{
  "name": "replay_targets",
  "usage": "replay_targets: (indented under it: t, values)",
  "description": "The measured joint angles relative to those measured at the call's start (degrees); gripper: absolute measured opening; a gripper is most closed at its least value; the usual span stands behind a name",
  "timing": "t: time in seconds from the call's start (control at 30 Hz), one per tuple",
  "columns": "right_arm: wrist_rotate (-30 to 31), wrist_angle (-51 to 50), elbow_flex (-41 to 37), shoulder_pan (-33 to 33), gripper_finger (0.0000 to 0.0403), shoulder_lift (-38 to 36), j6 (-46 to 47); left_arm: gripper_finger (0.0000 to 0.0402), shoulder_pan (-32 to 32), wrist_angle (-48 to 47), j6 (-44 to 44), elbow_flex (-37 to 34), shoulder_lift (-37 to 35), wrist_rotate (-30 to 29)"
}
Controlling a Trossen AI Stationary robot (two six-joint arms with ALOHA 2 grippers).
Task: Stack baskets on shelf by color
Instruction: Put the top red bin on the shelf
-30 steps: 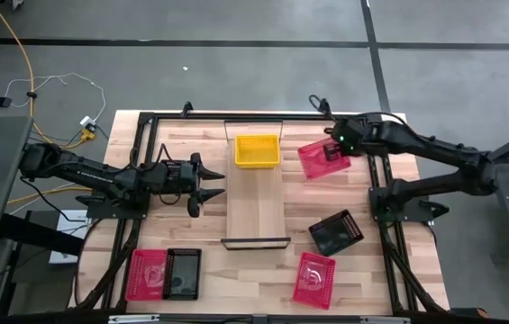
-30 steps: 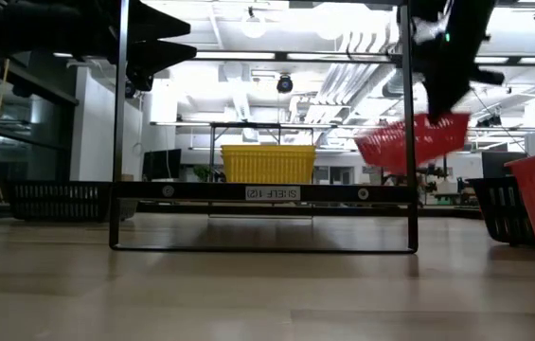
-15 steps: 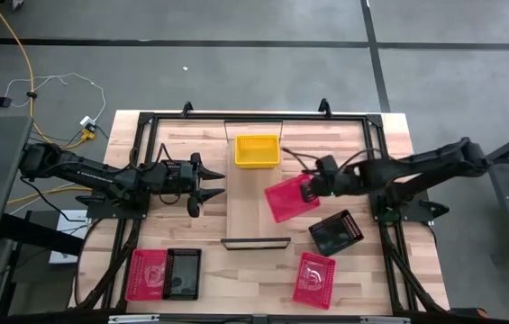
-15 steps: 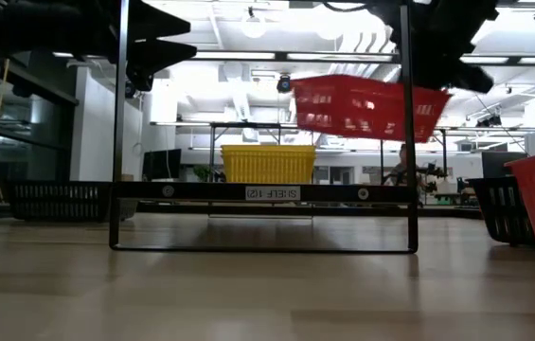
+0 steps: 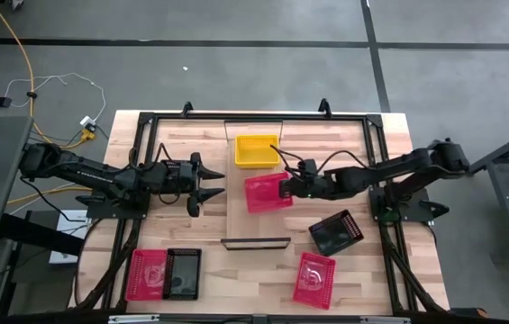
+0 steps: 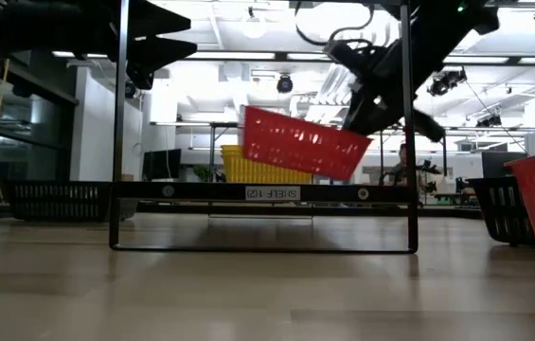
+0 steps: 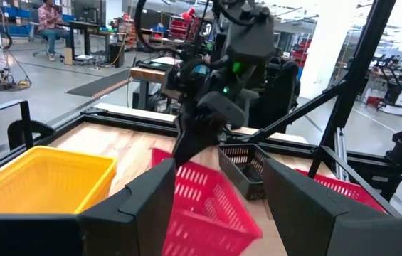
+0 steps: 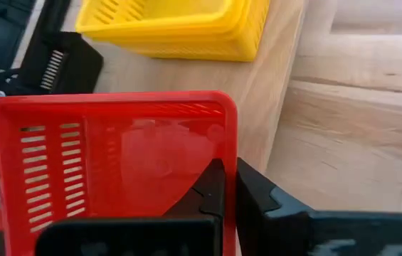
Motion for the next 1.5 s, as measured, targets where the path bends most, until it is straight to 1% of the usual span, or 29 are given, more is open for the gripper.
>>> replay_targets:
  t: [0.23, 0.33, 0.43, 0.63, 0.73, 0.9, 1.03, 1.1, 1.3, 1.37, 1.43, 1.5]
  values:
    - [-0.2, 3.6, 0.0, -1.3, 0.0001, 2.8, 3.4, 0.0202, 0.0, 0.0, 0.0, 0.0, 0.0, 0.0]
    - [-0.9, 3.8, 0.0, -1.7, 0.0011, 3.2, 2.7, 0.0202, 0.0, 0.0, 0.0, 0.0, 0.0, 0.0]
    - [-1.1, 4.9, 0.0, -1.7, 0.0034, 3.6, 1.7, 0.0202, 0.0, 0.0, 0.0, 0.0, 0.0, 0.0]
    - [-1.1, 11.2, 0.0, -1.7, 0.0099, 3.6, -3.3, 0.0202, 0.0, 0.0, 0.0, 0.0, 0.0, 0.0]
    - [-1.1, 11.7, 0.0, -1.7, 0.0127, 3.5, -7.0, 0.0202, 0.0, 0.0, 0.0, 0.0, 0.0, 0.0]
    - [-1.2, 11.1, 0.0, -1.7, 0.015, 1.8, -12.5, 0.0202, 0.0, 0.0, 0.0, 0.0, 0.0, 0.0]
    - [-1.1, 8.7, 0.0, -1.7, 0.0153, -1.6, -20.2, 0.0202, 0.0, 0.0, 0.3, 0.0, 0.0, 0.0]
    - [-1.1, 6.0, 0.0, -1.5, 0.0154, -3.6, -24.6, 0.0202, 0.0, -0.7, 1.0, 0.0, 0.0, 0.0]
    - [0.8, -1.7, 0.0, -0.1, 0.0151, -8.2, -31.7, 0.0202, 0.0, -6.0, 1.0, 0.0, 0.0, 0.0]
    - [1.6, -5.2, 0.0, 0.3, 0.0142, -8.8, -32.9, 0.02, 0.0, -7.6, 1.1, 0.0, 0.0, 0.1]
    - [1.8, -8.6, 0.0, 0.4, 0.0124, -8.8, -34.2, 0.0192, 0.0, -10.3, 1.1, 0.0, 0.0, 0.0]
    - [2.0, -9.7, -1.2, 0.4, 0.0095, -8.9, -34.6, 0.0175, 0.0, -16.5, 1.1, 0.9, 0.0, -0.6]
